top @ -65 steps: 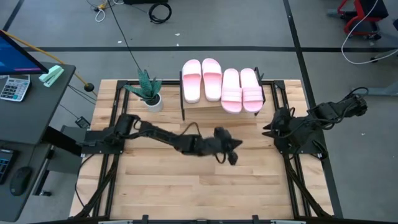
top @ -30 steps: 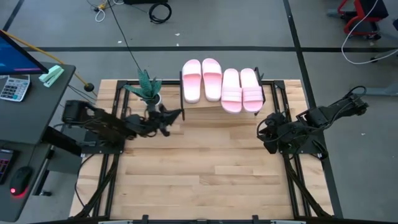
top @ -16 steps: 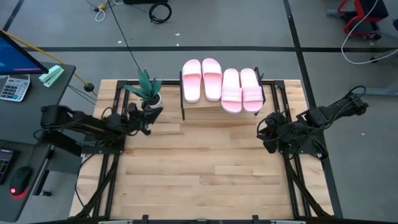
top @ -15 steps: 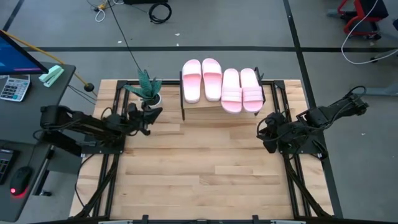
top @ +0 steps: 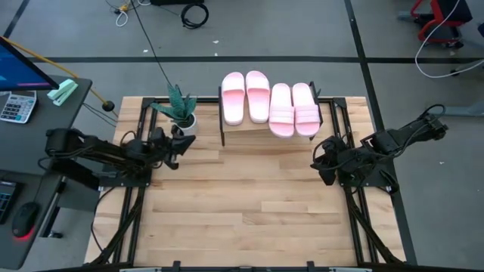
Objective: Pick and place slides into the shelf
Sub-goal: Return to Home Position
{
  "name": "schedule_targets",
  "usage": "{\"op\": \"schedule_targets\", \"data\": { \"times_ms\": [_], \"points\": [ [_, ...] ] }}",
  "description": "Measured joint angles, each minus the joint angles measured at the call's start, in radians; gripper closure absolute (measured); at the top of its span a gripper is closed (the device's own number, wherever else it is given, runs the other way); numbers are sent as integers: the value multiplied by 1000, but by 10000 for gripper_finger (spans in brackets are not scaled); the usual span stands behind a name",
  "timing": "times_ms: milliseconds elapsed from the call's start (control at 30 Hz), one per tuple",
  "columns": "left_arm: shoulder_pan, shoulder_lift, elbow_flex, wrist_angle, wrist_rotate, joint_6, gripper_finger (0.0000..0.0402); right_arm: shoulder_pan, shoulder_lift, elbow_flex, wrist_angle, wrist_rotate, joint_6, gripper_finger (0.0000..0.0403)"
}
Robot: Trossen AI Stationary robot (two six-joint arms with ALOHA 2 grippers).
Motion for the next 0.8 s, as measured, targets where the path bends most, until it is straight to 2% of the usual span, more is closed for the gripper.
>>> {"op": "schedule_targets", "data": {
  "times_ms": [300,533,800],
  "points": [
    [28,-187,0,-97,51,26,401,0,0,0,0,0,22,268],
    [44,-367,0,-346,66,-17,401,0,0,0,15,0,26,268],
    [54,-538,0,-528,63,2,401,0,20,0,15,13,24,268]
  ]
}}
